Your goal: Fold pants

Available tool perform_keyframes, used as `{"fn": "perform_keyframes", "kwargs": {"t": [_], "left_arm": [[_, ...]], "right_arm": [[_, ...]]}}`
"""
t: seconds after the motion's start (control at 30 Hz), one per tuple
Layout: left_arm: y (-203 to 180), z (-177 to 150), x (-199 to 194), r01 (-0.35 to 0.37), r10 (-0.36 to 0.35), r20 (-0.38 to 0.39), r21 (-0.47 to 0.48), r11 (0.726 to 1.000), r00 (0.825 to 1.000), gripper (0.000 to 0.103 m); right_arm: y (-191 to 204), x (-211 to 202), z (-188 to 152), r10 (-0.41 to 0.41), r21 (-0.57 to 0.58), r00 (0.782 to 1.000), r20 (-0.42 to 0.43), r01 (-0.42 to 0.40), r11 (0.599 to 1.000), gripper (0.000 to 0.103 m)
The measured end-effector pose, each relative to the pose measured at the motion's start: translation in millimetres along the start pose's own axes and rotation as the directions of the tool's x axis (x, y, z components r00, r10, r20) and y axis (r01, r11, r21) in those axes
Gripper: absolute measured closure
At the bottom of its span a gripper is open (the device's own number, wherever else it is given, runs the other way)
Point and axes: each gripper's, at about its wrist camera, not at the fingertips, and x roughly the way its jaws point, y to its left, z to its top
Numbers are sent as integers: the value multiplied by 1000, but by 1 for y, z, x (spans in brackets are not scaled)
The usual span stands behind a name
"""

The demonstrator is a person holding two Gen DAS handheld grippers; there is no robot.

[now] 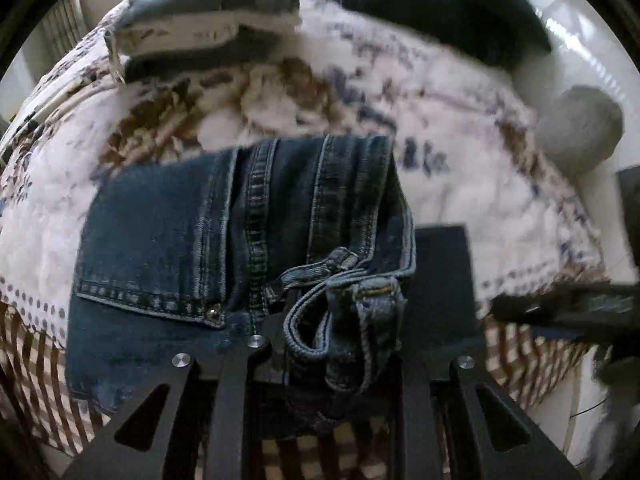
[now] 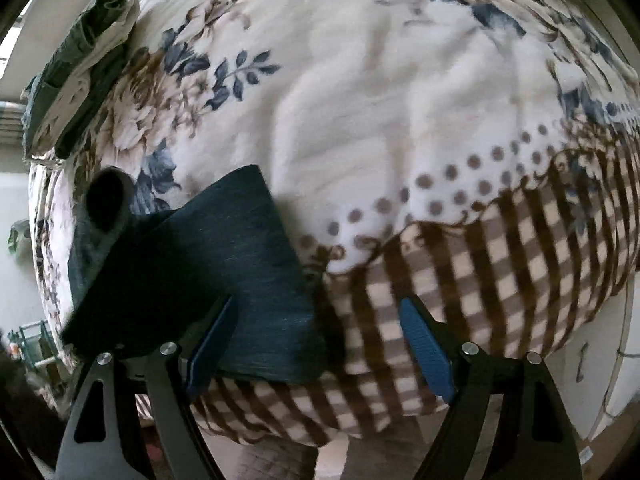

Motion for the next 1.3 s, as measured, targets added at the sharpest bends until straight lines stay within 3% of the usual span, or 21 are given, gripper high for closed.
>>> {"fn": "perform_keyframes", "kwargs": {"t": [0.1, 0.13, 0.17, 0.2, 0.23, 0.3, 0.4, 0.5, 0.57, 0.6, 0.67, 0.83, 0.87, 0.93, 1.07, 1.13, 1.17, 1.2, 1.3], "left_arm": [[-9, 0, -12, 2, -2, -3, 28, 1000, 1000, 69], [-9, 0, -19, 18, -18, 1, 21, 1000, 1000, 54], [-10, -1, -26, 43, -43, 0, 20, 999, 999, 28], [-12, -3, -33, 80, -80, -4, 17, 997, 997, 17], [-12, -3, -42, 122, -122, -2, 5, 993, 993, 13], [-10, -6, -59, 148, -149, 0, -28, 989, 989, 12], [9, -7, -79, 104, -102, 20, -82, 991, 995, 12], [49, -9, -81, -26, 25, -12, -164, 986, 1000, 12], [78, -8, -69, -134, 122, -68, -202, 970, 990, 12], [89, -9, -63, -157, 141, -87, -217, 963, 986, 12], [116, -12, -47, -182, 155, -119, -266, 947, 981, 12], [142, -16, -25, -227, 185, -166, -287, 931, 968, 12], [143, -16, -24, -230, 187, -166, -290, 929, 968, 12], [140, -13, -22, -238, 195, -168, -291, 927, 966, 12], [136, -13, -27, -215, 170, -167, -308, 927, 971, 12], [134, -10, -29, -199, 155, -162, -307, 931, 975, 12], [132, -8, -30, -196, 153, -160, -303, 933, 975, 12], [131, -6, -32, -182, 141, -154, -304, 935, 978, 12], [129, 1, -36, -161, 122, -141, -305, 939, 982, 12]], "right_arm": [[-3, -8, 2, 36, -31, 999, 8, -36, 999, 18], [-5, -13, 2, 60, -41, 998, 10, -60, 997, 18], [-5, -17, 4, 91, -45, 996, 15, -91, 995, 18], [-4, -19, 4, 122, -46, 992, 19, -121, 992, 18], [-4, -22, 5, 164, -43, 986, 18, -163, 986, 18], [2, -23, 7, 260, -33, 966, 11, -259, 965, 18], [18, -17, 10, 426, -31, 904, -27, -427, 904, 16], [43, 16, 13, 536, -20, 835, -123, -542, 840, 16], [56, 41, 13, 558, -1, 808, -187, -568, 823, 16], [63, 55, 13, 551, 5, 806, -218, -564, 826, 14], [74, 79, 11, 534, 15, 807, -250, -548, 836, 8], [90, 90, 7, 476, -13, 848, -232, -492, 870, 9], [92, 87, 5, 461, -32, 860, -217, -479, 877, 25], [103, 77, -2, 365, -125, 912, -185, -390, 912, 64], [123, 49, -14, 266, -242, 957, -113, -287, 927, 76], [122, 27, -13, 270, -252, 961, -64, -277, 927, 79], [118, 18, -7, 277, -241, 960, -47, -280, 929, 91], [106, 4, -2, 305, -217, 952, -29, -304, 927, 95], [78, -24, 12, 315, -190, 949, 0, -309, 932, 95]]}}
